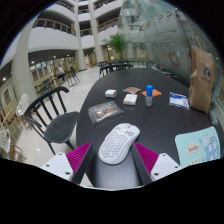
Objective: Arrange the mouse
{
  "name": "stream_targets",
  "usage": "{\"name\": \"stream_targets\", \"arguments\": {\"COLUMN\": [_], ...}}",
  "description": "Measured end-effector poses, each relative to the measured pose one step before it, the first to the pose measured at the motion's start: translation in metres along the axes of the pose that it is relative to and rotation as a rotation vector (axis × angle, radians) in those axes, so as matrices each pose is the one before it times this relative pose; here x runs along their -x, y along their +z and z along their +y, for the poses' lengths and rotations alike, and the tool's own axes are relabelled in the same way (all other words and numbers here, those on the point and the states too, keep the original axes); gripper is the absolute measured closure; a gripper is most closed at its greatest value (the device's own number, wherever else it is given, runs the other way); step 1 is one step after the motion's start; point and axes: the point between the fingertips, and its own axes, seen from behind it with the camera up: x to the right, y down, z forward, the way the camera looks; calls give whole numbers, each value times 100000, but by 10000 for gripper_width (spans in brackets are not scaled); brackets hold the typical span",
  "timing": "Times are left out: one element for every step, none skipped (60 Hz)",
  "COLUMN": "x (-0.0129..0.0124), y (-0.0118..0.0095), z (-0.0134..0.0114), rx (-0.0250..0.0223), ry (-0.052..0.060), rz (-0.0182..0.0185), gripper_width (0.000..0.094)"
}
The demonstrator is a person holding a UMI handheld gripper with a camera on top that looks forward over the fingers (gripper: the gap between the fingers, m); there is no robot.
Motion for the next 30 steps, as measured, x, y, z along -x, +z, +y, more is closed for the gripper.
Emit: {"name": "stream_targets", "arguments": {"x": [-20,-33,-40,-50,-59,-95,-79,-147,-124,-260,-411,-257,70,81,76,98,69,99,149,132,27,-9,91,166,237,193,131,36,3,-1504], "y": [176,206,208,165,222,283,215,748,164,155,168,95,146,411,30,23,6,3,-145,-24,-68,-186,-264,-402,-535,-668,-758,-868,-1296,-2211], "z": [-176,-171,-132,-114,-102,-177,-175,-567,-73,-85,-24,-20,-107,-178,-29,87,10,-73,-33,-35,65,84,-23,-1,-189,-442,-650,-792,-972,-937], "rx": [215,240,381,408,376,449,330,298,218,87,191,3,-440,-122,-43,427,313,105,523,374,566,738,151,151,-641,-1551,-2381,-2845,-2790,-2983], "ry": [1061,1043,892,636,445,400,86,-50,-456,-731,-1008,-1297,185,73,-97,-33,-236,-489,-957,-913,-774,-1085,-507,-612,-828,-862,-1362,-1838,-1756,-1549], "rz": [430,479,499,552,527,541,648,921,772,1380,1950,1184,-54,-120,-435,-635,-636,-949,-1289,-1272,-1018,-597,-978,-1239,-1598,-1593,-1352,-986,-646,-116], "gripper_width": [112,110,112,112,113,116,122,139,170,216,291,353,365,385,411,438,467,481,514,534,545,570,572,574,574,574,573,575,574,575]}}
